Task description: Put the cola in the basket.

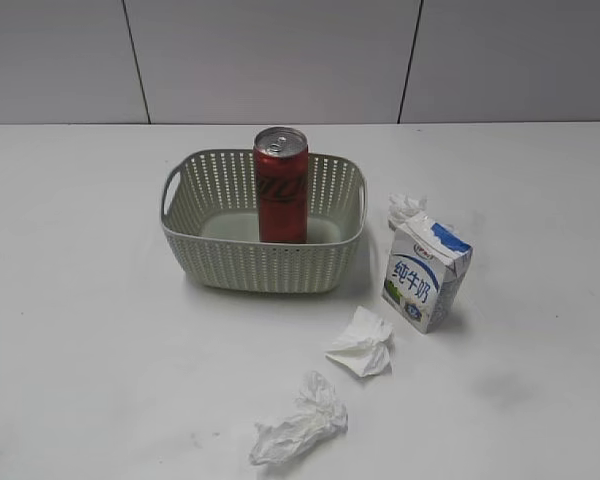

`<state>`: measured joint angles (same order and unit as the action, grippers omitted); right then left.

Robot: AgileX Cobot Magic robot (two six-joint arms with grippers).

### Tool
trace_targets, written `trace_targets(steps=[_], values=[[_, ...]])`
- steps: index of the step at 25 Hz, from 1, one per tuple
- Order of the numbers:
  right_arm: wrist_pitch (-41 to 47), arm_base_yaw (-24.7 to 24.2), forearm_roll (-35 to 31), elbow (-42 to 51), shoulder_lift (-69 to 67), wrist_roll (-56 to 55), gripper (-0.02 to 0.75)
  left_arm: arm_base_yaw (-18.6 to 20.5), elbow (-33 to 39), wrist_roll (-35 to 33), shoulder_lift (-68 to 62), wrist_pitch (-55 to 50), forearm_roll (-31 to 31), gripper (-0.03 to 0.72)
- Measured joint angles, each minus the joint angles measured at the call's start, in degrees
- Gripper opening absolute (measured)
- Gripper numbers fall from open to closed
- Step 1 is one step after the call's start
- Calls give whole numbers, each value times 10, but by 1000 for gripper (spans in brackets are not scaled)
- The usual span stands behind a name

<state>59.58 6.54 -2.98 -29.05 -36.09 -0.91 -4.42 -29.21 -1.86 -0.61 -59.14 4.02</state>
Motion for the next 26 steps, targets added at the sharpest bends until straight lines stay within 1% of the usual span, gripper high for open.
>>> trace_targets(steps=[13,26], values=[[2,0,-1,1,193,-1,592,0,0,0,0,0,0,228],[3,0,-10,3,322,4,590,0,0,0,0,0,0,228]])
